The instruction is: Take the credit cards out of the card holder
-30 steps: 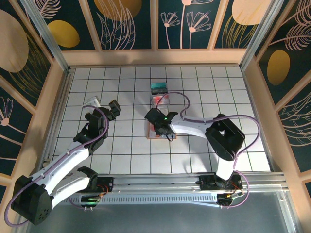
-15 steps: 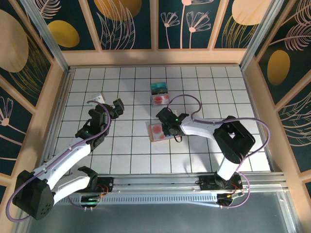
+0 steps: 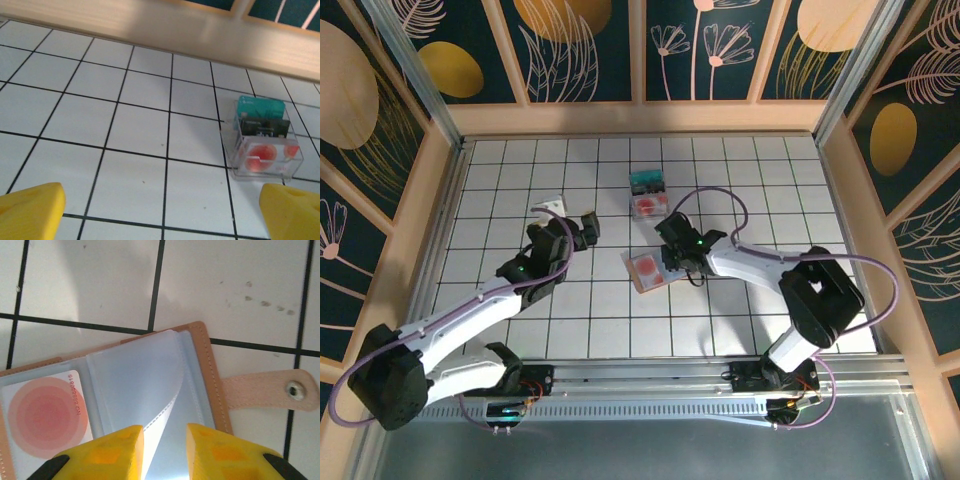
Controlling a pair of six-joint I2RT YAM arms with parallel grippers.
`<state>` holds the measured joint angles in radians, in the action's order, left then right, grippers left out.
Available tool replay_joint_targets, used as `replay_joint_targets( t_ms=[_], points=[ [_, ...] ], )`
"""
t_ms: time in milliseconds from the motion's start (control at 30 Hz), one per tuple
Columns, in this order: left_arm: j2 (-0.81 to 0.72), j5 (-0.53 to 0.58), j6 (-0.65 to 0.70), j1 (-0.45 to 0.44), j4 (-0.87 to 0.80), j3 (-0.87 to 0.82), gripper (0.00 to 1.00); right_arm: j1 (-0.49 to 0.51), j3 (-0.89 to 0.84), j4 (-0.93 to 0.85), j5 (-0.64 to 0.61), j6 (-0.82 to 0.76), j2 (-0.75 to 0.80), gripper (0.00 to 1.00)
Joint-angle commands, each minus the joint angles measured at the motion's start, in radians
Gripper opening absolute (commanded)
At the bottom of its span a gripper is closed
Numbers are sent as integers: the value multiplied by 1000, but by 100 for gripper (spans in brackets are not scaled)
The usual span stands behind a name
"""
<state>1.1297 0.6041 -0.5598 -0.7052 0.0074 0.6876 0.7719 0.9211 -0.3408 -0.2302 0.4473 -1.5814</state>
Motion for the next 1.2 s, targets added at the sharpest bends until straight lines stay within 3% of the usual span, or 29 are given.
replay_joint_targets(
  t_ms=[0, 167, 433, 667, 833, 1167],
  points=[
    [39, 82, 11, -52, -45, 32, 99, -15, -35, -26, -43, 23, 47, 29],
    [107, 119, -15, -145, -79, 47, 99, -47, -73, -29, -49, 39, 82, 29],
    [228, 81, -116, -237, -103, 45, 99, -154, -116, -38, -19, 62, 136, 25],
    [320, 20, -131, -246, -38, 43, 99, -198, -92, -47, 35, 89, 186, 23],
    [379, -33, -152, -244, 36, 50, 99, -198, -61, -5, 170, 100, 197, 22],
    [522, -124, -187, -173, 24, 111, 99, -185, -45, 55, 386, 122, 150, 18]
  ],
)
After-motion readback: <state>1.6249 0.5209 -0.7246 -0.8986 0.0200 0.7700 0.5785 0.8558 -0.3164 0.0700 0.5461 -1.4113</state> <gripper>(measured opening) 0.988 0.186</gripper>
